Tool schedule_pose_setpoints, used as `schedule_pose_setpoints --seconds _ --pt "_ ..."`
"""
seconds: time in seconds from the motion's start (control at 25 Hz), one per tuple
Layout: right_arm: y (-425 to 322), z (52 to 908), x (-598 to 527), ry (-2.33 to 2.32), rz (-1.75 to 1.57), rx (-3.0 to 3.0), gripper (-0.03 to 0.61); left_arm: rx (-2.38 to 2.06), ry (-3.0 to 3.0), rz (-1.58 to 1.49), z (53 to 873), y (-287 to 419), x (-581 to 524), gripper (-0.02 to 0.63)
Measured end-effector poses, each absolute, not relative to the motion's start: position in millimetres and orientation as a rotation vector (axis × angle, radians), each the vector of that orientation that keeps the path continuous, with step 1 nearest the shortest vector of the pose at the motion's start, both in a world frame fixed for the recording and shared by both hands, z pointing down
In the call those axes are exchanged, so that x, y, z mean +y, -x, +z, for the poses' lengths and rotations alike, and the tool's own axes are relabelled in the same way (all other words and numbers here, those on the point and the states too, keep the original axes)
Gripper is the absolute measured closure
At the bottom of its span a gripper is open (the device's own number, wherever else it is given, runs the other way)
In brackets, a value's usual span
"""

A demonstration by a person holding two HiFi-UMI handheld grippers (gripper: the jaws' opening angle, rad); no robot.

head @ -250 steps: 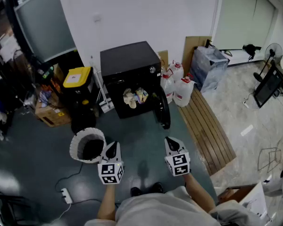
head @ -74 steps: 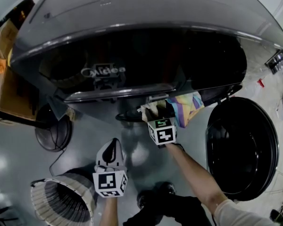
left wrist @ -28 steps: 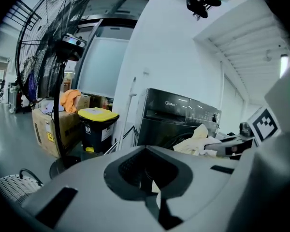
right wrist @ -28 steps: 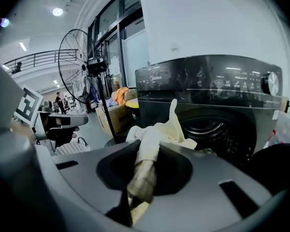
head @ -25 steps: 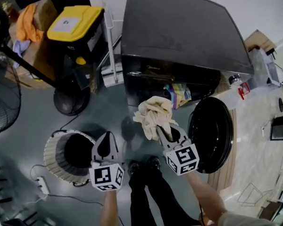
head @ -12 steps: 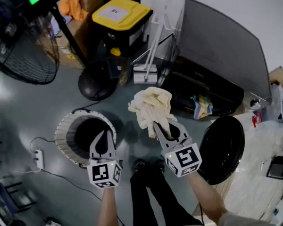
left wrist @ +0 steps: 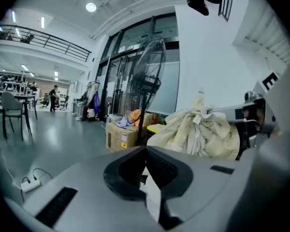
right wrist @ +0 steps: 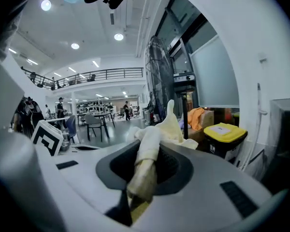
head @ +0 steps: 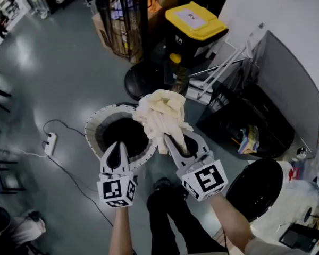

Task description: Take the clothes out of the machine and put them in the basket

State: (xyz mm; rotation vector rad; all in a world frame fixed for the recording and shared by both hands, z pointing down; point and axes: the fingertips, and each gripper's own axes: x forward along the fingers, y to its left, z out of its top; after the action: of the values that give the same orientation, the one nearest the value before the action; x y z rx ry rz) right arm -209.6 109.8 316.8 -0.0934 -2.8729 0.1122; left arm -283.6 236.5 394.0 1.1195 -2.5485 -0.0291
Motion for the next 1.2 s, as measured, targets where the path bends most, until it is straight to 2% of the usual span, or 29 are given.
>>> schedule_pose_setpoints --seconds 0.4,1.2 --pt "277.6 354.1 222.9 0.394 0.125 -2.792 0.494 -2.623 -0.857 -0.073 410.1 317.7 352.0 0.595" --pt "309.1 612.4 280.3 0.398 0.133 -2.41 0.482 -2.547 -0.795 -0.076 495.0 326.8 394.5 0.595"
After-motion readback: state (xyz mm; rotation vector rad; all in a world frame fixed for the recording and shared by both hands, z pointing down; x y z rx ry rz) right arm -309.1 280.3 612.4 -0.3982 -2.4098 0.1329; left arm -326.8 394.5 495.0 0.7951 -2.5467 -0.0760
